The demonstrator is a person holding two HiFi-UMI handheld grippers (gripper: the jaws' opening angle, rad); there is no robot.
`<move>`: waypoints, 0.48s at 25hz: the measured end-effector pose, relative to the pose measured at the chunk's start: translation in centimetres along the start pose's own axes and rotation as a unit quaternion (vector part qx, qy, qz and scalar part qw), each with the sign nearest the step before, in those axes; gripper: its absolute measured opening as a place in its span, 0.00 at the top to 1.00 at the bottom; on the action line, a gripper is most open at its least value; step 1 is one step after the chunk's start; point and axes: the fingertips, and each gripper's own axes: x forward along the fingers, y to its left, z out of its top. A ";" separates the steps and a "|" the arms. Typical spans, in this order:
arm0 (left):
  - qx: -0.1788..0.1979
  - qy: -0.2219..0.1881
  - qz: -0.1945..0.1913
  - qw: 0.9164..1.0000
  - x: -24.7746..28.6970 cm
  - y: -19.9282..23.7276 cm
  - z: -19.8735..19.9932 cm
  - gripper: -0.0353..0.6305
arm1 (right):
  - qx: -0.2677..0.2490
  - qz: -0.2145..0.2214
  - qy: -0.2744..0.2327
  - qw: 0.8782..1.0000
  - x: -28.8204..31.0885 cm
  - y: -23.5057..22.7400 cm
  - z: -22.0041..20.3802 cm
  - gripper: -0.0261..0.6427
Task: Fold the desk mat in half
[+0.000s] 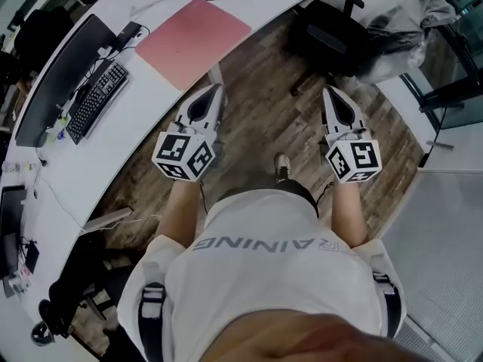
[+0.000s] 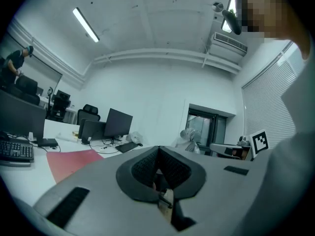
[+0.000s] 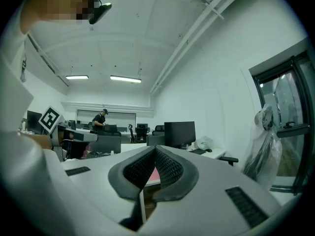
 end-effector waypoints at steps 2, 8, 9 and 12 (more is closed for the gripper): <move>-0.001 -0.001 0.017 1.000 1.9 -0.1 0.1 0.91 | 0.002 0.010 0.002 1.000 1.2 -2.3 -0.1 0.93; 0.004 0.000 0.064 0.998 6.3 -0.6 0.7 0.91 | 0.031 0.033 0.013 0.999 5.3 -8.9 -0.8 0.93; 0.005 0.000 0.074 0.997 6.8 -0.6 0.7 0.91 | 0.035 0.041 0.014 0.998 6.0 -9.6 -0.9 0.93; 0.011 -0.003 0.110 0.994 7.9 -0.5 1.0 0.91 | 0.038 0.072 0.011 0.997 8.3 -11.0 -1.0 0.93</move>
